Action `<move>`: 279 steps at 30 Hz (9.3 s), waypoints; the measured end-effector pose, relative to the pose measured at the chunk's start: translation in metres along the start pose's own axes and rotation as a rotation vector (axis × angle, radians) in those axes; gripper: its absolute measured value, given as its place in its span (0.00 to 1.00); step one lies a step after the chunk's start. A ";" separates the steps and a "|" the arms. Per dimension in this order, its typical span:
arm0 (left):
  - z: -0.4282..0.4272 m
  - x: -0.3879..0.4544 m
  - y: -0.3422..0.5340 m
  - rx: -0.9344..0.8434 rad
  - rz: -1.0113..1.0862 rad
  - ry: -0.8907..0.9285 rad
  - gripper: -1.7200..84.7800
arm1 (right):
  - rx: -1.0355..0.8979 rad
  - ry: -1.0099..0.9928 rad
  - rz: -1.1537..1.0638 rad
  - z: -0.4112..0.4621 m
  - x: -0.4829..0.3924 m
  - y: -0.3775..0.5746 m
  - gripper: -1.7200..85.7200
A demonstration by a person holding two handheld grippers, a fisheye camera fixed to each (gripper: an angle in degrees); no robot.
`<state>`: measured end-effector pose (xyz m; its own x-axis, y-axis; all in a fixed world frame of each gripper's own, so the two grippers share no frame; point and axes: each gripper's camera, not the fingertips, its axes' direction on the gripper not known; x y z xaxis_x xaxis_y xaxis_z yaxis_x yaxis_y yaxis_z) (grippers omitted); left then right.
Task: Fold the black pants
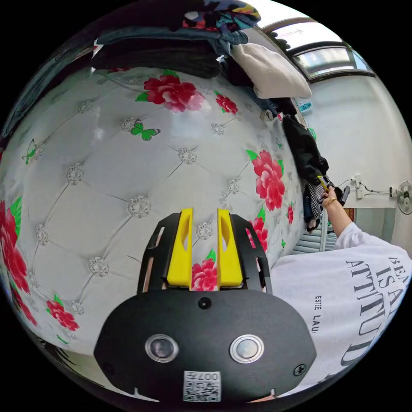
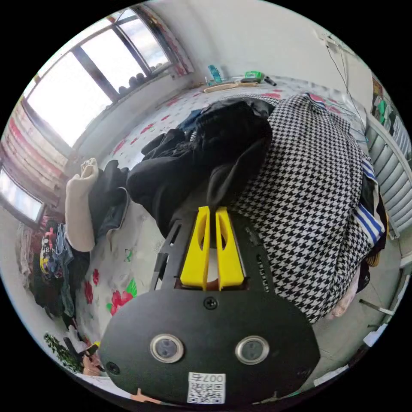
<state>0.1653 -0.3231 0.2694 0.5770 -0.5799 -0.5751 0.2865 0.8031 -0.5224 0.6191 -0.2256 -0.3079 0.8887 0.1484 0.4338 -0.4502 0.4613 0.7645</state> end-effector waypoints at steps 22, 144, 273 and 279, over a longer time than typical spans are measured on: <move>-0.115 0.038 0.140 0.316 0.163 -0.173 0.13 | -0.721 -0.941 -1.297 -0.081 -0.302 0.338 0.06; -0.375 -0.099 0.241 0.590 -0.229 -0.353 0.01 | -0.409 -0.709 -0.185 -0.032 -0.122 0.152 0.09; -0.299 -0.132 0.332 0.479 -0.726 -0.125 0.05 | -0.189 -0.691 -0.372 -0.078 -0.179 0.076 0.02; -0.297 -0.138 0.318 0.449 -0.734 -0.110 0.02 | -0.036 -0.864 -0.698 -0.145 -0.360 0.043 0.05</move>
<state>-0.0503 -0.0277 -0.0043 0.1919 -0.9748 -0.1134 0.8769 0.2222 -0.4263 0.2922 -0.1320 -0.5003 0.5801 -0.8070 0.1110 0.1406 0.2334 0.9622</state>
